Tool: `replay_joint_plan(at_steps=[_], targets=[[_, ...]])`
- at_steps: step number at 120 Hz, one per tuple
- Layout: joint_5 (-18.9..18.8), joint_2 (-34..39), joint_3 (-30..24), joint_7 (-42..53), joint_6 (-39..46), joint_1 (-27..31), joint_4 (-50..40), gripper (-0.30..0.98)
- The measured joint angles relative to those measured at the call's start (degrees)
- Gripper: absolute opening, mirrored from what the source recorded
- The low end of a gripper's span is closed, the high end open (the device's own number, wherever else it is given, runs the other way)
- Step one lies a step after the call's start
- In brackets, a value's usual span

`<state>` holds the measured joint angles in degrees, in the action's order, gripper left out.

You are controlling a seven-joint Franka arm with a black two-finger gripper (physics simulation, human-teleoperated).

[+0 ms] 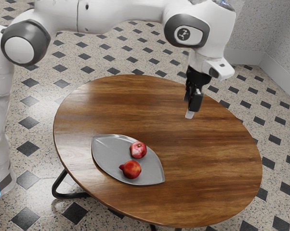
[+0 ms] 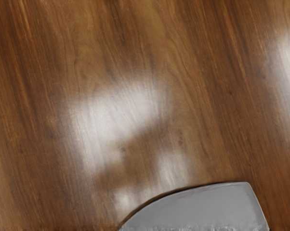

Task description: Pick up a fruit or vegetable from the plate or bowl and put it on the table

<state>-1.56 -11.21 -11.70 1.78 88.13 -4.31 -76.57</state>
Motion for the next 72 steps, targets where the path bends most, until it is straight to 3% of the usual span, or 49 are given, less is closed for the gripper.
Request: replay_joint_plan(at_steps=[20,29,46,72], targets=[[0.03,-0.25,-2.24,-1.54,0.70,0.32,-3.58,0.69],[0.19,7.35,-2.67,-1.99,4.18,0.12,-16.29,0.69],[0.36,12.95,-2.77,-2.35,9.39,-2.02,-27.51,0.69],[0.42,14.56,1.15,-2.37,13.32,-1.82,-30.45,0.69]])
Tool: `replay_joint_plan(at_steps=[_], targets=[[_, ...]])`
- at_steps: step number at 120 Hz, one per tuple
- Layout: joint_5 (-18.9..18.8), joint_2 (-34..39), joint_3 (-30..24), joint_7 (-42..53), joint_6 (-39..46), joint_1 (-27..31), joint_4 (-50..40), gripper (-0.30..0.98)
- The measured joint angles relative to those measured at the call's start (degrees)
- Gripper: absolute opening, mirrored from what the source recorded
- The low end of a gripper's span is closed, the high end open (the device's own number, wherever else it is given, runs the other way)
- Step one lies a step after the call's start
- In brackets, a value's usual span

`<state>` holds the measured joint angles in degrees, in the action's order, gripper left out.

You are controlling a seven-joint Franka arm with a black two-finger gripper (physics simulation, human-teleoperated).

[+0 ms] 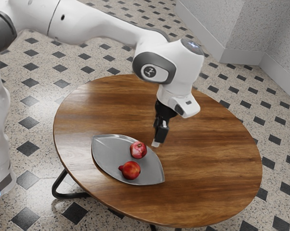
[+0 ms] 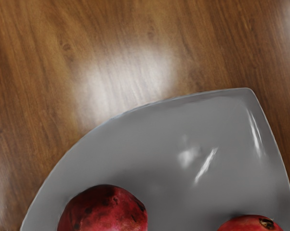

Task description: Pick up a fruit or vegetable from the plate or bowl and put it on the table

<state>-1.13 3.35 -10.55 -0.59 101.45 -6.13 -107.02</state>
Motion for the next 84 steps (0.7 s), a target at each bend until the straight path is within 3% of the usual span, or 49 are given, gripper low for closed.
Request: replay_joint_plan(at_steps=[20,43,84], targets=[[0.00,0.50,1.16,0.35,1.70,4.87,-2.48,0.69],[0.06,2.71,-0.70,0.64,4.48,1.81,-6.75,0.69],[0.25,5.69,-0.88,0.96,6.06,2.25,-11.32,0.69]])
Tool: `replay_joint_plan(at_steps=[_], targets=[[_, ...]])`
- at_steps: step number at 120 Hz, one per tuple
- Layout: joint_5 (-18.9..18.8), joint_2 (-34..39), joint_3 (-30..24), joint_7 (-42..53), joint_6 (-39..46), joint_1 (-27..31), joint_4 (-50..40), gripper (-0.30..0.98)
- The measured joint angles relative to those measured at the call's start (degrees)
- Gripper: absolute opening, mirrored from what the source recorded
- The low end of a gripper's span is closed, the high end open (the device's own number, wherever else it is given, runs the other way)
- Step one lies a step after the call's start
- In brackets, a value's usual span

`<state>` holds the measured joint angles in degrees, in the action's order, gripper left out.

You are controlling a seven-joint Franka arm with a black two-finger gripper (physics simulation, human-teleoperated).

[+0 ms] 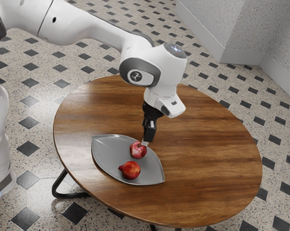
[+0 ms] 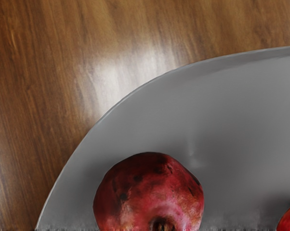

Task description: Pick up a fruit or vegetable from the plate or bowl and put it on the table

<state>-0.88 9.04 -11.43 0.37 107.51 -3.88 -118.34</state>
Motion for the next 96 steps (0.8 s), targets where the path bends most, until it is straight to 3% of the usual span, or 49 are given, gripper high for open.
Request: replay_joint_plan(at_steps=[96], targets=[[0.78,0.58,-1.08,0.50,-0.59,0.03,-3.56,0.69]])
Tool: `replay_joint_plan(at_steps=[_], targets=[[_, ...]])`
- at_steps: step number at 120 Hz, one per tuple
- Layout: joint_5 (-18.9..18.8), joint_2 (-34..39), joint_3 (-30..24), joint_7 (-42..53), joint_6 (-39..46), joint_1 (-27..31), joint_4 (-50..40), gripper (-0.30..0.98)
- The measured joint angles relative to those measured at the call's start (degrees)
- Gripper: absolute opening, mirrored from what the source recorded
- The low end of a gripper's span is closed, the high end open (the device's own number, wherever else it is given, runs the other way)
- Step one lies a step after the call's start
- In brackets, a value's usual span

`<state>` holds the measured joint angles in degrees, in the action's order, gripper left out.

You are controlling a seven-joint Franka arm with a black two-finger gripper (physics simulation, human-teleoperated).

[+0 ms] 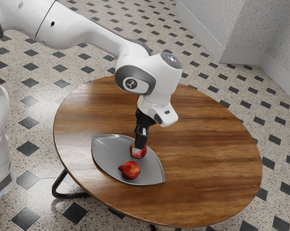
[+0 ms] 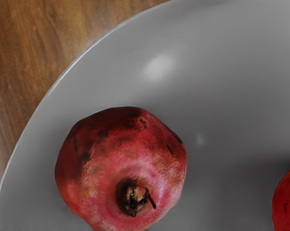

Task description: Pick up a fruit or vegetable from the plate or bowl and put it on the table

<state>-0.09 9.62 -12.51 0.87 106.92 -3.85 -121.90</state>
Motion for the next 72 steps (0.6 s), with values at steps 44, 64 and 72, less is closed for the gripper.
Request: replay_joint_plan(at_steps=[44,64,72], targets=[[-0.31,-0.04,2.12,0.18,0.16,0.16,-0.17,0.69],[-0.33,-1.22,2.13,0.24,1.54,0.15,-1.62,0.69],[-0.34,-1.94,2.13,0.26,2.15,0.15,-1.74,0.69]])
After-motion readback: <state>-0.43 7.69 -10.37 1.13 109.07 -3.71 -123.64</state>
